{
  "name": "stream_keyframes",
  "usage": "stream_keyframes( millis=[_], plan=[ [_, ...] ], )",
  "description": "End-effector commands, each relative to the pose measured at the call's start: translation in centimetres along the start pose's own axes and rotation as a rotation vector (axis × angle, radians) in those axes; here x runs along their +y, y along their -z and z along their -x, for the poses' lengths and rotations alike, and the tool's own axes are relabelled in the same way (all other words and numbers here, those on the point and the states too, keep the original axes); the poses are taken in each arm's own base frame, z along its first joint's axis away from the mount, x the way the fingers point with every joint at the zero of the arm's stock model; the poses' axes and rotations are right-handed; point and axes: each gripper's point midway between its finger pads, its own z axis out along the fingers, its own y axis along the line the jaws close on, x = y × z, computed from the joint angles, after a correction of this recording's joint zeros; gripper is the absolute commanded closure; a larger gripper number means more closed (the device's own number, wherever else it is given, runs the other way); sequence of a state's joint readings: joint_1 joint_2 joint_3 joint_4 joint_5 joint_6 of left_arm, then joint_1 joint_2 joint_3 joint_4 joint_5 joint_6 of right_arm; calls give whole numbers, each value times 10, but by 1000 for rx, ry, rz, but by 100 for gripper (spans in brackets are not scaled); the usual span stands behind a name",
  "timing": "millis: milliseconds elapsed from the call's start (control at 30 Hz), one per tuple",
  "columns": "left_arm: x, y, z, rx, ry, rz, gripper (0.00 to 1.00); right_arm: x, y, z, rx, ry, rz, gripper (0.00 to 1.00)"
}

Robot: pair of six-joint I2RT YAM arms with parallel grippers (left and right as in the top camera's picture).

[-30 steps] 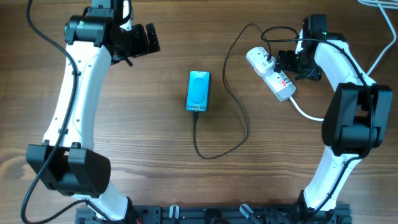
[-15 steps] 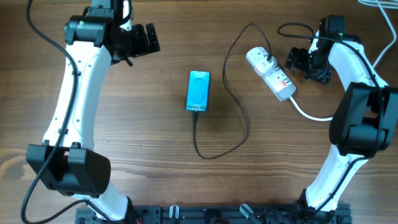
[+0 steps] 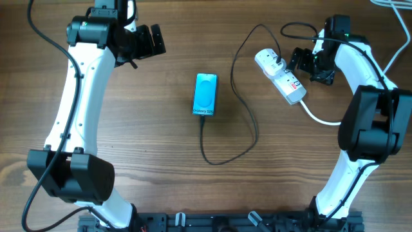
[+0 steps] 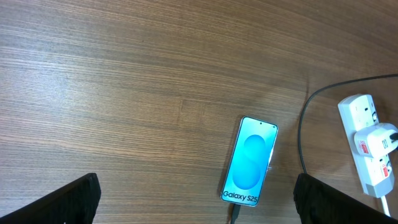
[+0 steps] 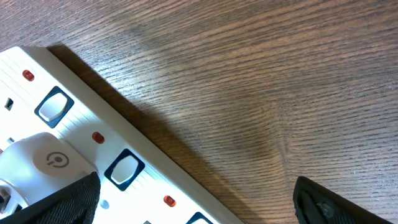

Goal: Plug charger to phone and switch on socket

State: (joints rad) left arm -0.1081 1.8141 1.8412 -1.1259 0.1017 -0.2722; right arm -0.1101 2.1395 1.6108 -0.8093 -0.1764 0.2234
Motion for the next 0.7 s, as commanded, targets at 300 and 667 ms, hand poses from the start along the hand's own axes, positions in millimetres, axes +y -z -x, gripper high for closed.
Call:
stream_keyframes(
  millis=[300, 667],
  plan=[
    [4, -3, -1, 5, 8, 14, 0, -4, -11, -1, -7, -7, -24, 0],
    [4, -3, -1, 5, 8, 14, 0, -19, -18, -3, -24, -16, -97, 0]
  ],
)
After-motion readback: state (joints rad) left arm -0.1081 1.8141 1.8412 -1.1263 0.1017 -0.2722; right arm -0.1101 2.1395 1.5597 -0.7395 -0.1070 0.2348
